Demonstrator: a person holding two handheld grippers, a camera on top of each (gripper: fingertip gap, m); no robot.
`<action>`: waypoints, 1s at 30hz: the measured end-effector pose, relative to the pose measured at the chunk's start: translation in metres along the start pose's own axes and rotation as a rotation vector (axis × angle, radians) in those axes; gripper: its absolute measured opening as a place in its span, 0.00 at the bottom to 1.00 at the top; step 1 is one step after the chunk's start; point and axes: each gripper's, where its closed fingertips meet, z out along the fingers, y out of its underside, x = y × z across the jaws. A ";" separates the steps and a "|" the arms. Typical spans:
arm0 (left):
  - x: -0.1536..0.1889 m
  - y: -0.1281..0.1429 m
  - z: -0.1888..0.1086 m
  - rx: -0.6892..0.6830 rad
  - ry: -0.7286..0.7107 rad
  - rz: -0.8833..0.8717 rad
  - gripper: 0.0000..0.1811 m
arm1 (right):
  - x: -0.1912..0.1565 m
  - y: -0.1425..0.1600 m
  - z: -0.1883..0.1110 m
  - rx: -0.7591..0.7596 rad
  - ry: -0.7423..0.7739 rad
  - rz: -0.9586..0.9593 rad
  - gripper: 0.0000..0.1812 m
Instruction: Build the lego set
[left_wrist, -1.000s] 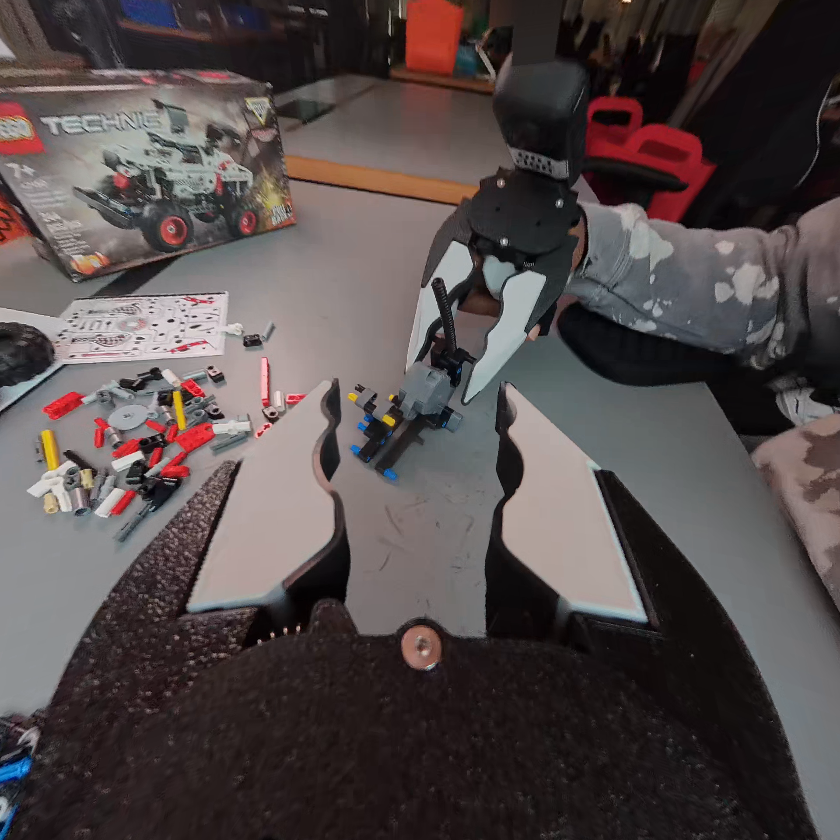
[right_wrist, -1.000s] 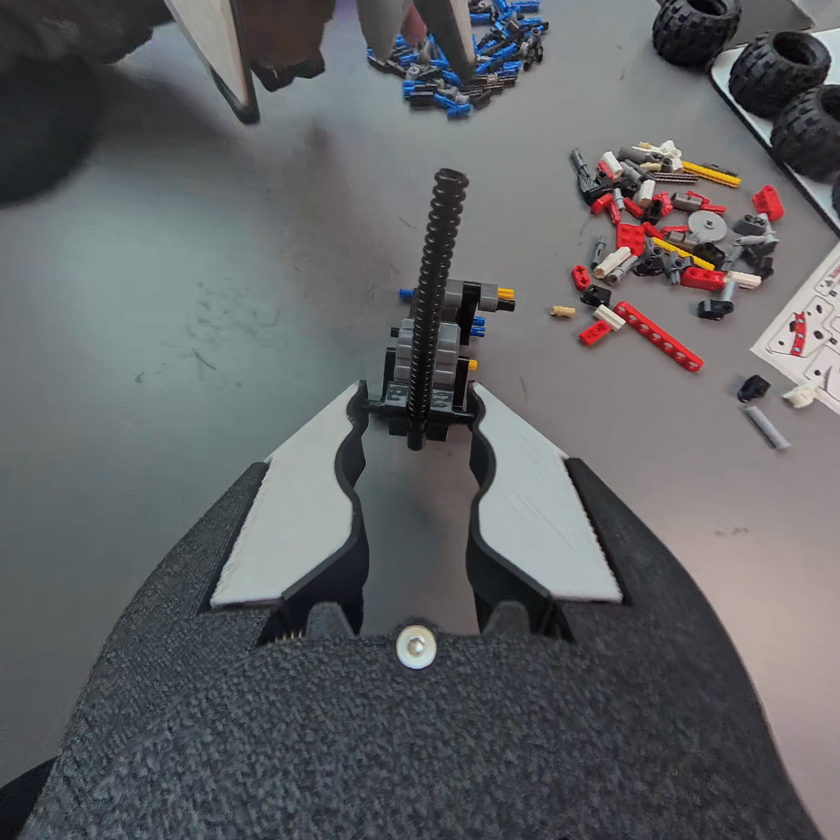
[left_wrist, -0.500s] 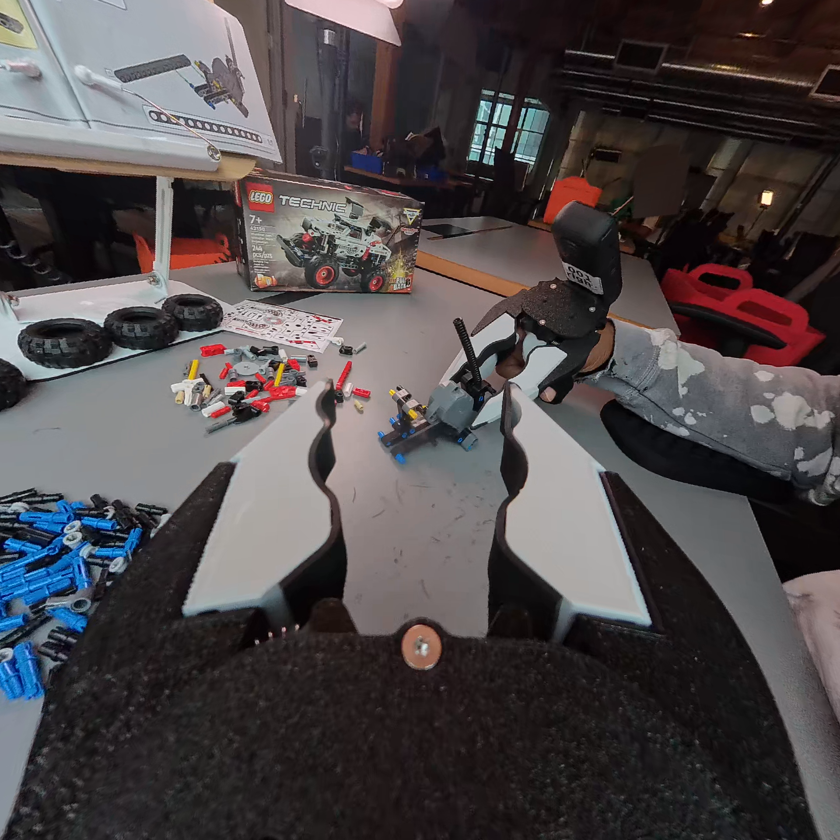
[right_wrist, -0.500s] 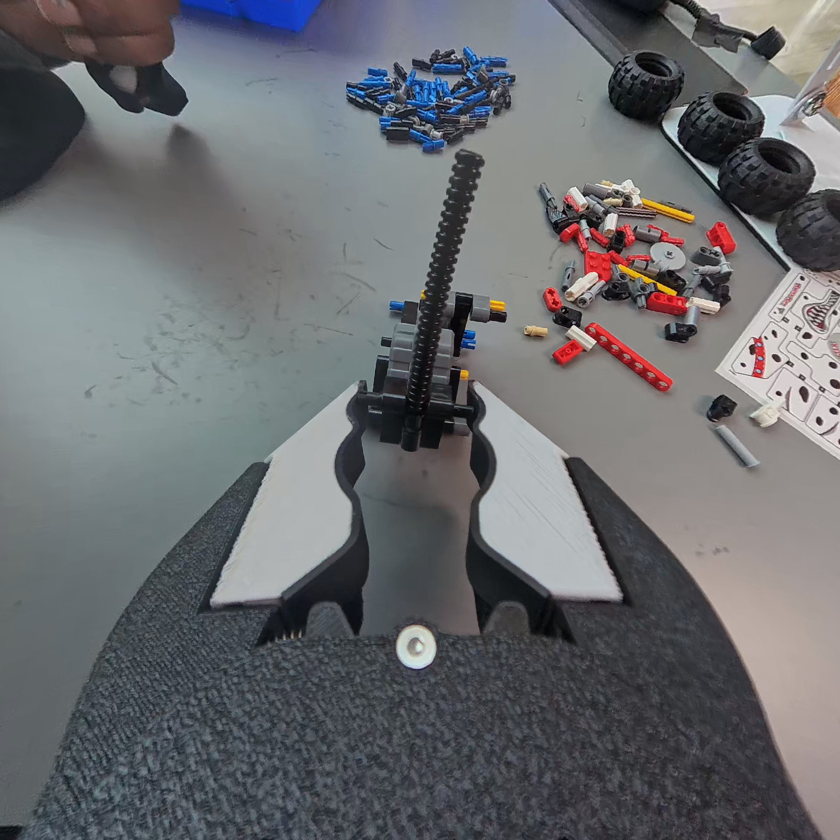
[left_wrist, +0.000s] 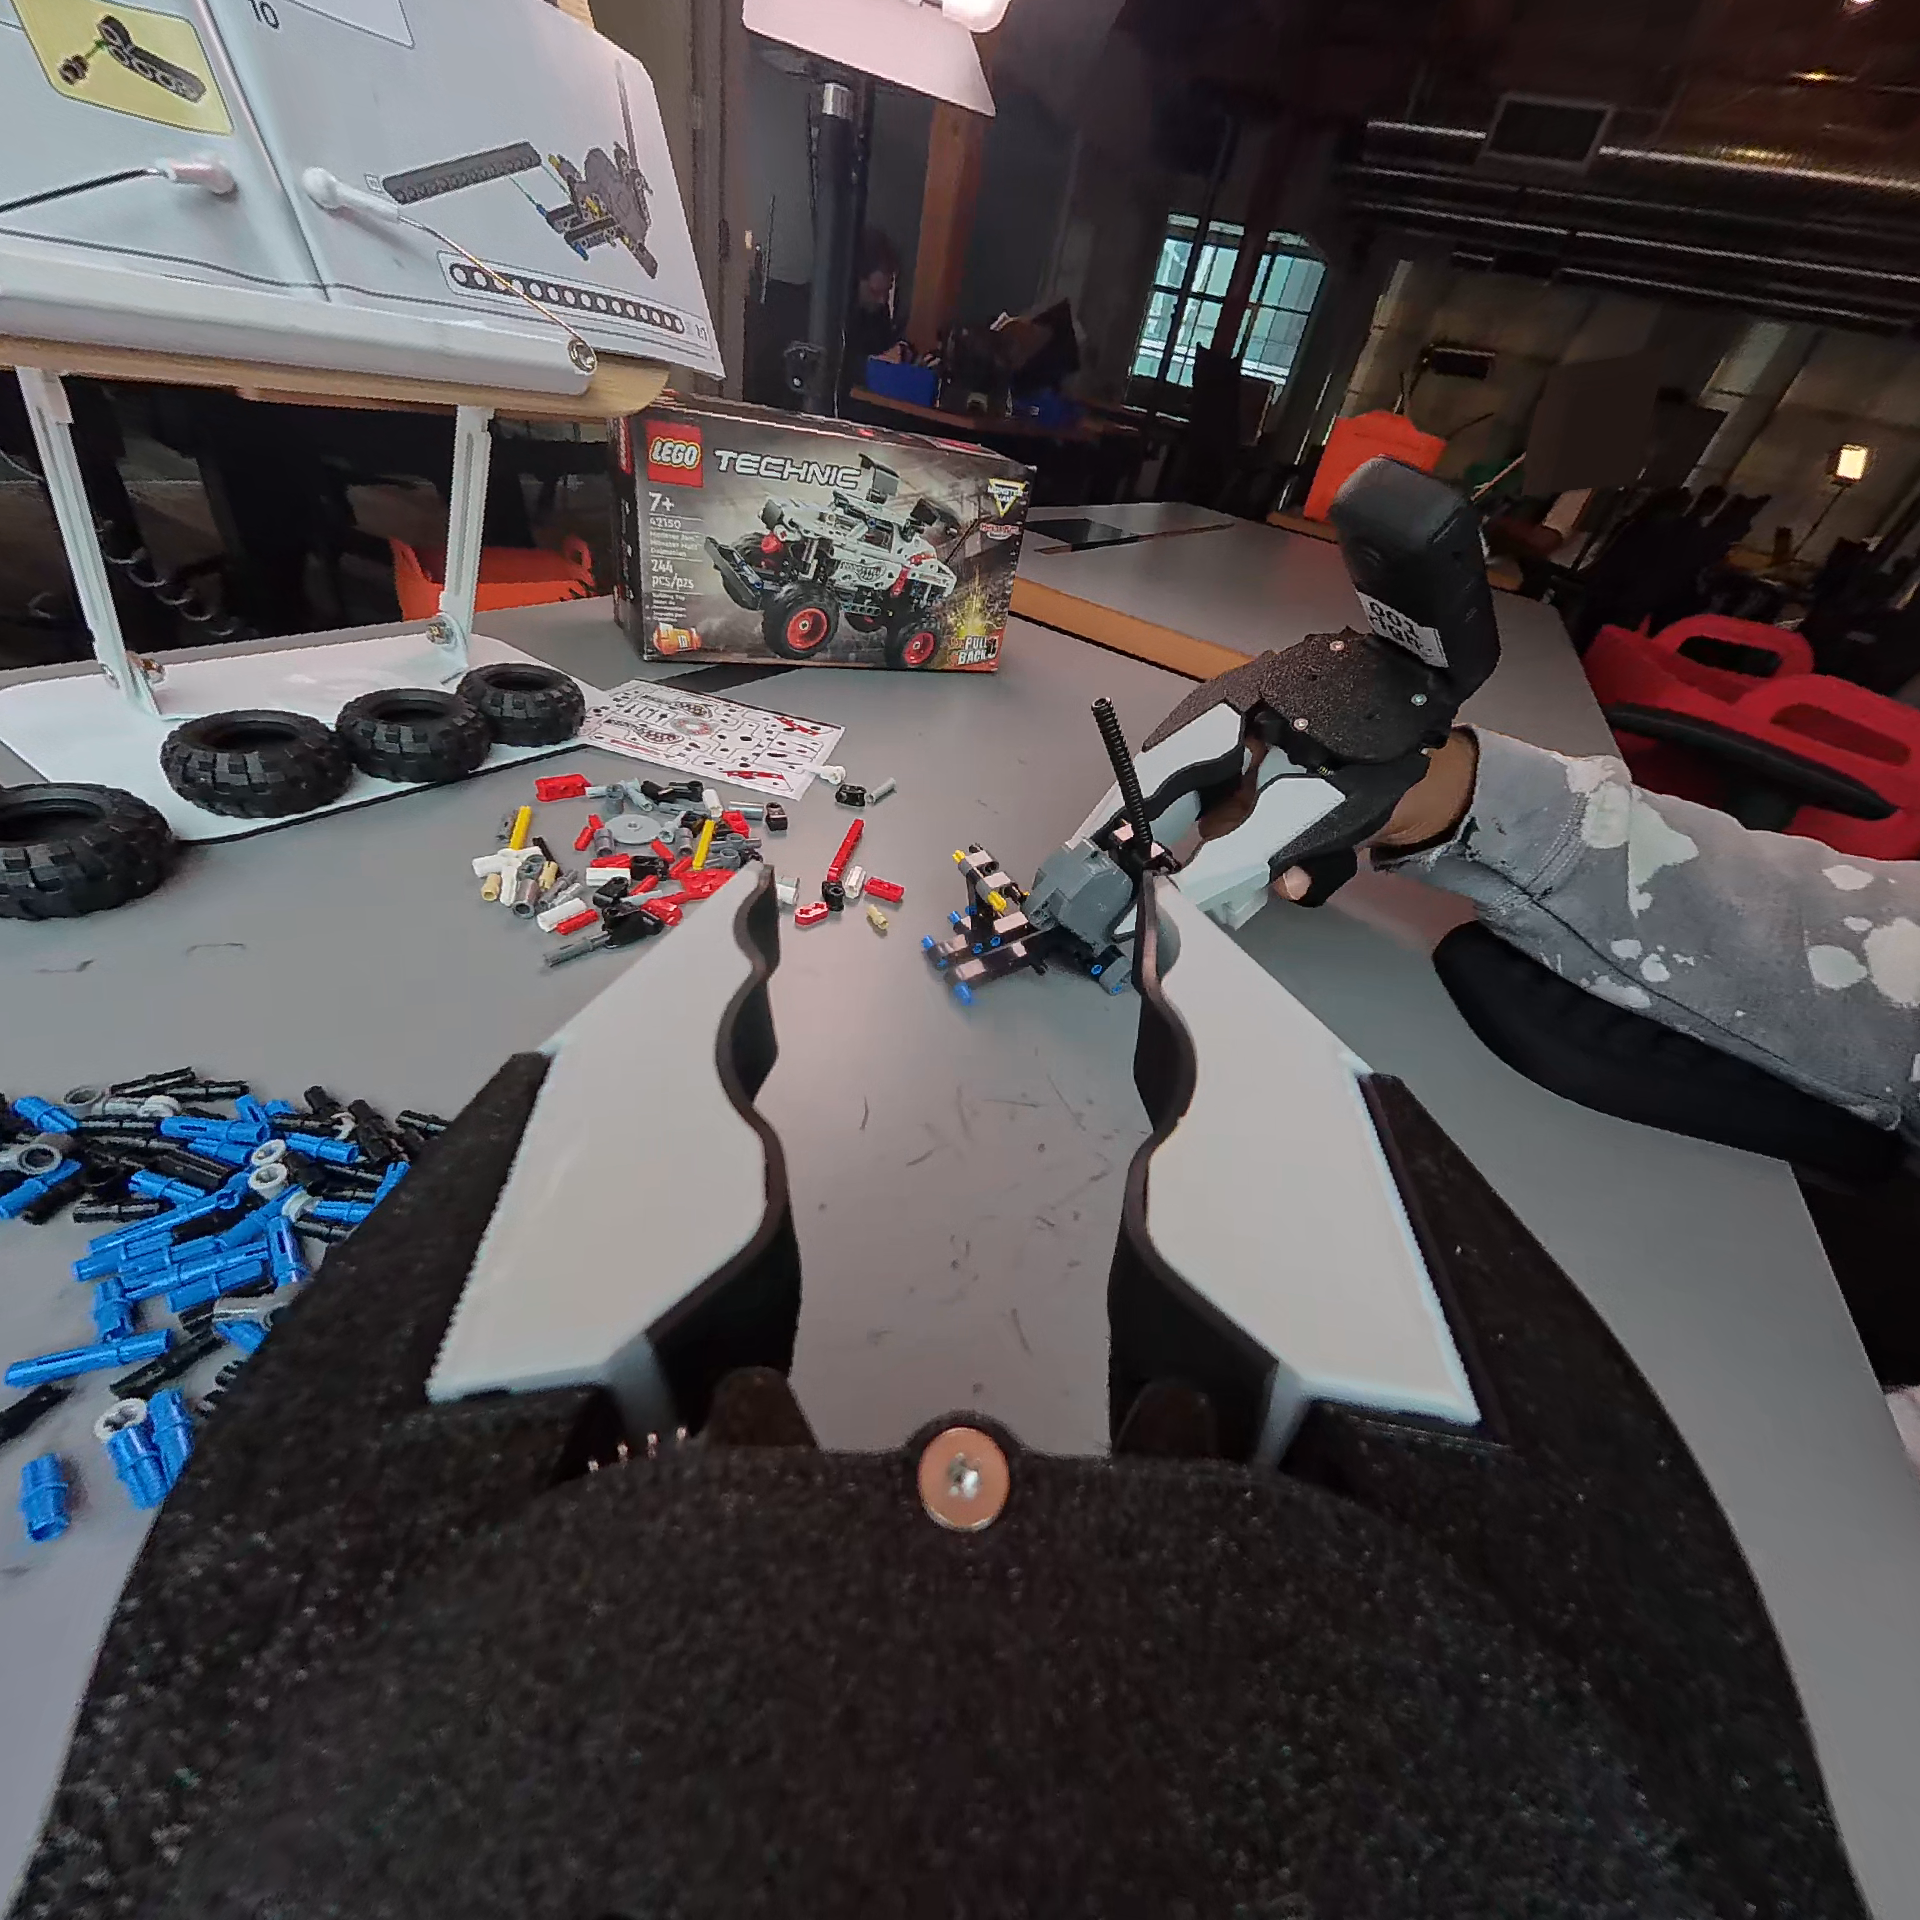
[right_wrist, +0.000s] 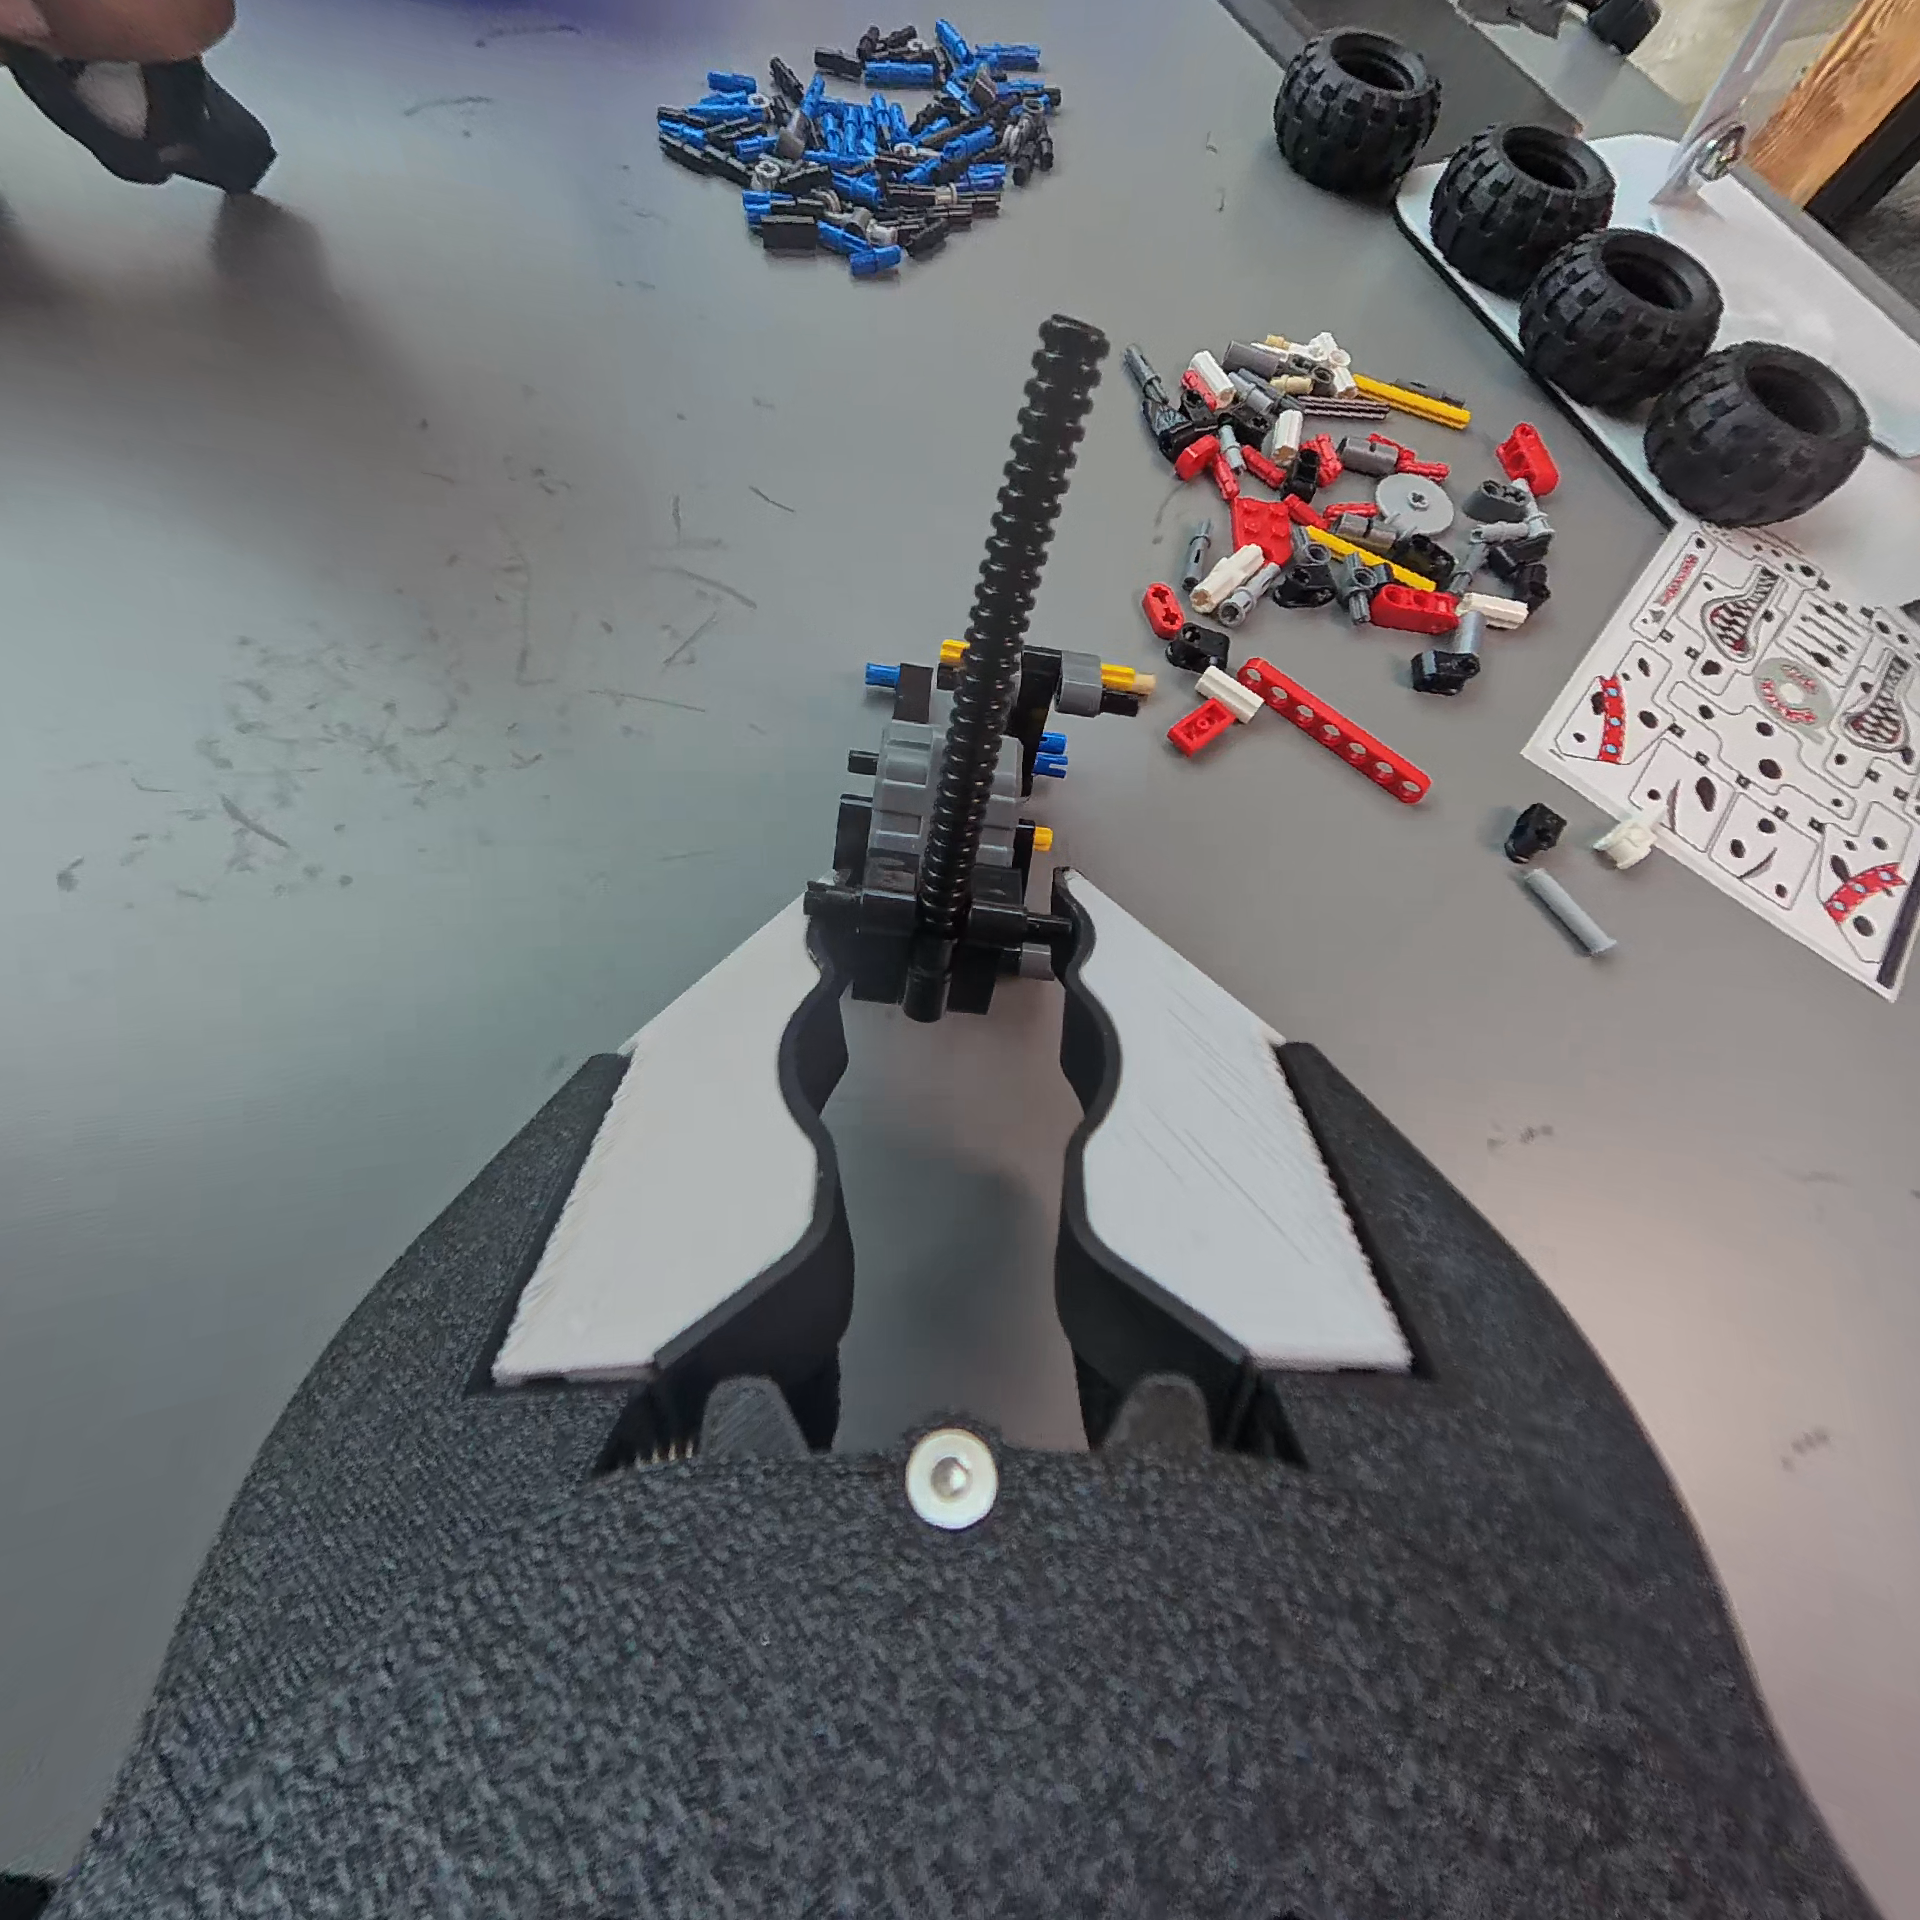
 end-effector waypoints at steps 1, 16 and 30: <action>0.000 0.000 0.000 -0.002 -0.001 0.005 0.37 | 0.004 0.002 -0.002 -0.003 0.012 0.008 0.20; 0.003 0.002 0.001 -0.019 -0.006 0.054 0.36 | 0.055 0.029 -0.028 -0.005 0.140 0.135 0.20; -0.012 -0.008 -0.008 0.021 -0.083 0.066 0.36 | 0.065 0.027 -0.031 -0.007 0.222 0.134 0.28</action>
